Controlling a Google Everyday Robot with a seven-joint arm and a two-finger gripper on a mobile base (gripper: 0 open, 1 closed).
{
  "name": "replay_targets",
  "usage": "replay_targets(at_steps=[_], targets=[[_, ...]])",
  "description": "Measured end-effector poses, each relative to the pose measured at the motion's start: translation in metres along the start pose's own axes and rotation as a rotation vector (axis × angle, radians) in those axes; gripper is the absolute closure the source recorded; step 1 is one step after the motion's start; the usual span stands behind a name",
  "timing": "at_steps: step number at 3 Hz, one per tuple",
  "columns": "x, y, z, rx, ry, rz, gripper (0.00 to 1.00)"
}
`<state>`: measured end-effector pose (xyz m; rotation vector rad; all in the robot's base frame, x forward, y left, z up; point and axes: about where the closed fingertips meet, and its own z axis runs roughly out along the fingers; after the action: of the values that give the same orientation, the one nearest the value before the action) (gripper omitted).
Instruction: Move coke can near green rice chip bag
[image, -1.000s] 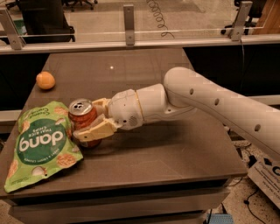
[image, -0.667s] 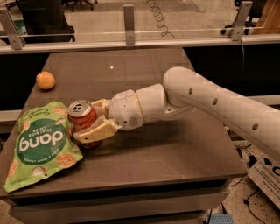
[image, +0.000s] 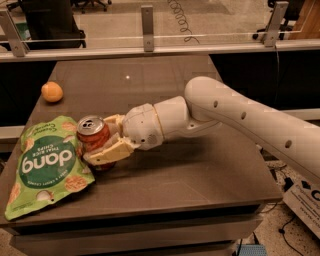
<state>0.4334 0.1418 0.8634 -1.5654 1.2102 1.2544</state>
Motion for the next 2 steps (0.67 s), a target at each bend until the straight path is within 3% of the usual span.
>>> replay_targets(at_steps=[1,2], targets=[[0.0,0.0,0.0,0.0,0.0,0.0,0.13],[-0.001,-0.0011,-0.0028,-0.007,0.0,-0.007,0.0]])
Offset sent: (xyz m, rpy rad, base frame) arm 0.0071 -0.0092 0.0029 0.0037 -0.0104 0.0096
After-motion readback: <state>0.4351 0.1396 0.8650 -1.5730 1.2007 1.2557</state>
